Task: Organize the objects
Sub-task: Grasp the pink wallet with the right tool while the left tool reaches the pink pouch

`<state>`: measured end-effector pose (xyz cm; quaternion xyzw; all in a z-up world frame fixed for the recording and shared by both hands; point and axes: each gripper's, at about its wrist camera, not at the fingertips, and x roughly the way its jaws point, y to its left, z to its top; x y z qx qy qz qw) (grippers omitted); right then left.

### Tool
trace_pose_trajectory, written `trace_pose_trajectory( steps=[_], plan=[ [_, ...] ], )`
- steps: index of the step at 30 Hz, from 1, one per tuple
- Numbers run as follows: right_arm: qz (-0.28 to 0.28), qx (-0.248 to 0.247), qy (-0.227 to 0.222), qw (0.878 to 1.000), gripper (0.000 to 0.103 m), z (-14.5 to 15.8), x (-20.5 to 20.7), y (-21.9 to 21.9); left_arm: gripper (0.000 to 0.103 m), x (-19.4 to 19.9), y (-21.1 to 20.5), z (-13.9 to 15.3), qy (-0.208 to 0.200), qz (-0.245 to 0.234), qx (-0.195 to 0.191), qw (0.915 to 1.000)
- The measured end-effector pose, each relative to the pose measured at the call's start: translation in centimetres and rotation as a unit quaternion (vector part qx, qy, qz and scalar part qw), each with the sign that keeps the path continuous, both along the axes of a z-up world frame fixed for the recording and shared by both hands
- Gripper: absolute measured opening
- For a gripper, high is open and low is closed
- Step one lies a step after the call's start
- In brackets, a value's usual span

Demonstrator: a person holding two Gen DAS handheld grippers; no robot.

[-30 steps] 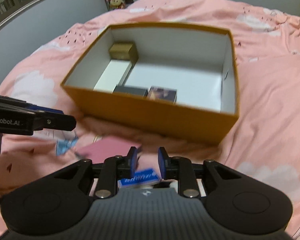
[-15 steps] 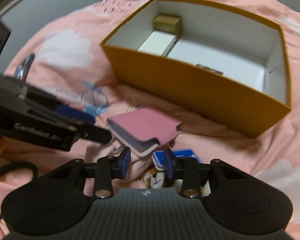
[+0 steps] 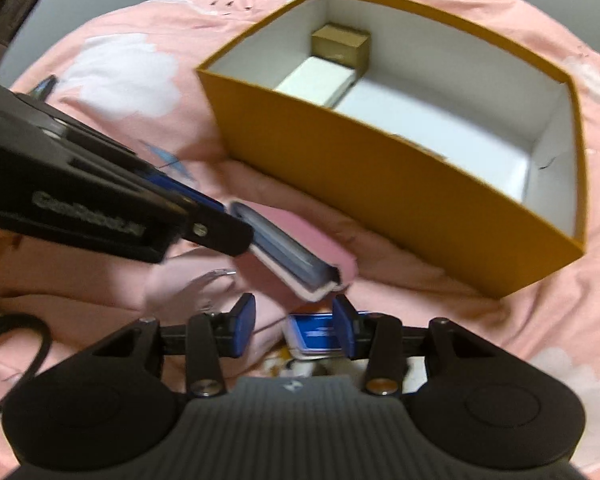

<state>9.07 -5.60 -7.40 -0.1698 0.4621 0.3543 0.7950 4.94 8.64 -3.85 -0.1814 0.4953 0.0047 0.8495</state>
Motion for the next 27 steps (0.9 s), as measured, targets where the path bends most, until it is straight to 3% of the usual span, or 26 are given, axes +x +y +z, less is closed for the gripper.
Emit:
trace_pose_trajectory(
  steps=[11, 17, 22, 27],
  plan=[
    [0.024, 0.029, -0.04, 0.999, 0.044, -0.9, 3.0, 0.3, 0.027, 2.0, 0.9, 0.2, -0.007, 0.01, 0.012, 0.9998],
    [0.043, 0.04, -0.05, 0.997, 0.035, -1.4, 3.4, 1.1, 0.027, 2.4, 1.2, 0.5, -0.004, 0.014, 0.029, 0.9995],
    [0.037, 0.048, -0.06, 0.996, 0.028, -1.1, 3.5, 0.8, 0.036, 2.4, 1.4, 1.0, -0.006, 0.019, 0.031, 0.9993],
    [0.023, 0.053, -0.088, 0.994, 0.025, 0.6, 2.5, -0.2, 0.055, 1.5, 1.4, 1.7, 0.003, 0.016, 0.034, 0.9993]
  ],
)
